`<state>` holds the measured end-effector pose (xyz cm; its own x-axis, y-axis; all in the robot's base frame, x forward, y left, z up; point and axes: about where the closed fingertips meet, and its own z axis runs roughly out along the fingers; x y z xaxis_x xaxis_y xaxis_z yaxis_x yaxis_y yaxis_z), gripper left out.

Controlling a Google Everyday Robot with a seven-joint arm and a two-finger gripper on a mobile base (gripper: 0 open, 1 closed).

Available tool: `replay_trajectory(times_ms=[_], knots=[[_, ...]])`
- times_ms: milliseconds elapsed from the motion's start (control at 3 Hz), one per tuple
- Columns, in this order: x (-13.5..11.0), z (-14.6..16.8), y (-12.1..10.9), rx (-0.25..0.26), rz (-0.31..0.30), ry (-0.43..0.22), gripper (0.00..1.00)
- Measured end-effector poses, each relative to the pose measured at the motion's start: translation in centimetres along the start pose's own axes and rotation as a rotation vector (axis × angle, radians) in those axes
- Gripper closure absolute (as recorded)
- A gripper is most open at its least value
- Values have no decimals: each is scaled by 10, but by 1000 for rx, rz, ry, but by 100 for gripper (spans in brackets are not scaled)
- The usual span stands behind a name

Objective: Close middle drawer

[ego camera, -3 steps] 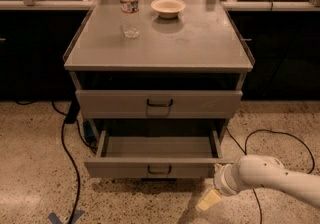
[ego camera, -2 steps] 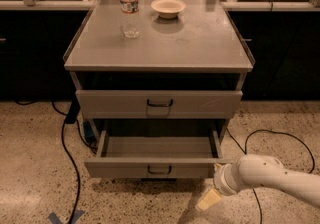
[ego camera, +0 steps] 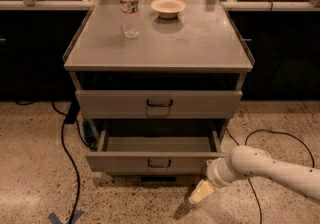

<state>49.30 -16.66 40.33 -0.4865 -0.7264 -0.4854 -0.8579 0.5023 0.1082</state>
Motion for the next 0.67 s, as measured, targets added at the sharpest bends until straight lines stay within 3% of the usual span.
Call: replay_trajectory(times_ms=[333,667], knots=[[-20,6,-20,-20,16,-66,0],[-20,6,-20,-20,16,-66,0]])
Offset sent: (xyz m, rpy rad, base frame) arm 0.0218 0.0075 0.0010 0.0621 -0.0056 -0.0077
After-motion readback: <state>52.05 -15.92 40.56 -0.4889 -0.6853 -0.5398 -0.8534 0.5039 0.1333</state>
